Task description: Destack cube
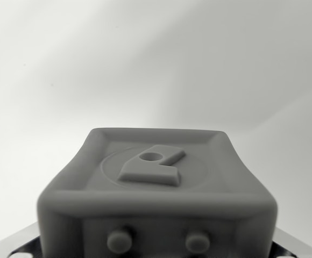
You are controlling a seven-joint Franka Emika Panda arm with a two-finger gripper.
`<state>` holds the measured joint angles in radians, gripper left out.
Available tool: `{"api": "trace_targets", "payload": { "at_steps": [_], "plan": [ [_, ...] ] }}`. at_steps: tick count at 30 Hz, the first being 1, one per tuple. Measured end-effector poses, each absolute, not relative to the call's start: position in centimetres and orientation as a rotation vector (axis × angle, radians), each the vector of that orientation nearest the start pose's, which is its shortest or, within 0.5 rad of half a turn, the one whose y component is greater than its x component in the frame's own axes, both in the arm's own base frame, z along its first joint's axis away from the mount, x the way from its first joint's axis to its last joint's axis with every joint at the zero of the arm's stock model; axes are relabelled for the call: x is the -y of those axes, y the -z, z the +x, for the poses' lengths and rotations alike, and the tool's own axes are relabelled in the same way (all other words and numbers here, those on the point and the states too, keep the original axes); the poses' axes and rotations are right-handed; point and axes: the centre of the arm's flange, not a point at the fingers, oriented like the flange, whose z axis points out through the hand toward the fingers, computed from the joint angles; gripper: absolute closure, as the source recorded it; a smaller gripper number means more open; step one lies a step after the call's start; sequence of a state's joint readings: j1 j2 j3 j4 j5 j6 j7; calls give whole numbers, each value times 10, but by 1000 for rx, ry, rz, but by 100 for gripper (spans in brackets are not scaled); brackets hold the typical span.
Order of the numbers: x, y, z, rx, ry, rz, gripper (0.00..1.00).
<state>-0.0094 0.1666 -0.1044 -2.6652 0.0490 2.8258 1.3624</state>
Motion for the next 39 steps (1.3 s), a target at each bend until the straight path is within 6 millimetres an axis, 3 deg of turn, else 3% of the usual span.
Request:
{"api": "trace_targets", "payload": {
  "at_steps": [7, 14, 27, 39],
  "plan": [
    [61, -179, 407, -2185, 0, -2260, 100],
    [59, -153, 406, -2188, -9, -2265, 100],
    [60, -126, 406, -2186, -6, -2264, 100],
    [60, -115, 406, -2186, -5, -2262, 100]
  ]
}}
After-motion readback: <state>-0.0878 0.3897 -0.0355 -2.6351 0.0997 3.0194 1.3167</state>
